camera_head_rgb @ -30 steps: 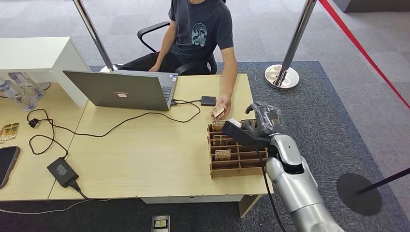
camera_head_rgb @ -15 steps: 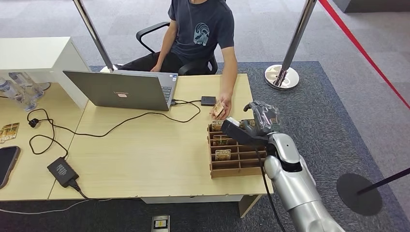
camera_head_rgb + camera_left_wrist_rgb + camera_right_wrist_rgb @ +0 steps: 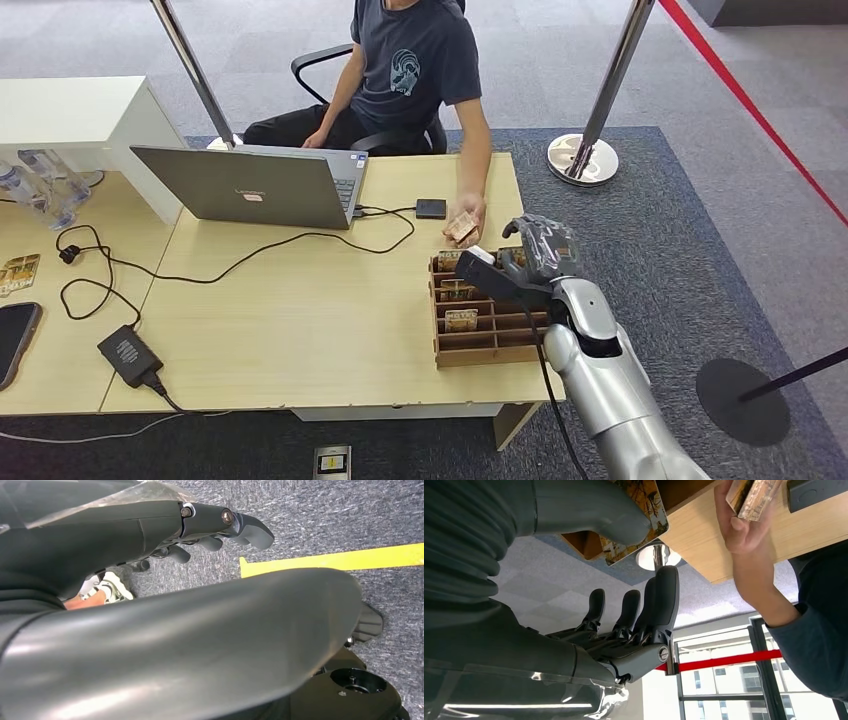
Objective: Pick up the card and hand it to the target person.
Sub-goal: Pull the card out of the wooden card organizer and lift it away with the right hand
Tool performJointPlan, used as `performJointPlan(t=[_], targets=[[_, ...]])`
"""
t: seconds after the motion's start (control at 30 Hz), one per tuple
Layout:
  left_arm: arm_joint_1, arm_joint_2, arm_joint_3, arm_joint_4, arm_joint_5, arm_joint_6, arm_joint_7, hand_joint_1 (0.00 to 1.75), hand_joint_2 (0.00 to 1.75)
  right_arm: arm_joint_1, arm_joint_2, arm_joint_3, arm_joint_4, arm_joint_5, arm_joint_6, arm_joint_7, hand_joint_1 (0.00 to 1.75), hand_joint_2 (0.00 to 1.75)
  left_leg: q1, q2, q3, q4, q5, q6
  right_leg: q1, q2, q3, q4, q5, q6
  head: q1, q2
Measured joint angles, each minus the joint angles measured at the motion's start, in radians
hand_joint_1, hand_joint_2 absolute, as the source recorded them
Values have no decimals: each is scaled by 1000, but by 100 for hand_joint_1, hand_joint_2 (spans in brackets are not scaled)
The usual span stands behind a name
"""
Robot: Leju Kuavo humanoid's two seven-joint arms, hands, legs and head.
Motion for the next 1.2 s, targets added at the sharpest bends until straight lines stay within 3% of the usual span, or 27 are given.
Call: performJointPlan(t=[0.37, 1.2], targets=[[0, 0, 0, 0, -3, 0, 0, 0, 0, 7, -2, -11, 0, 3, 1, 10, 82, 175, 0, 0, 0, 0, 0, 0, 0, 0, 0, 0, 0, 0, 0, 0], [1, 0, 0, 0, -6, 0, 0, 0, 0, 2, -6, -44, 70, -4, -16, 11, 98, 175, 0, 0, 0, 0, 1, 0, 0, 0, 0, 0, 0, 0, 0, 0]])
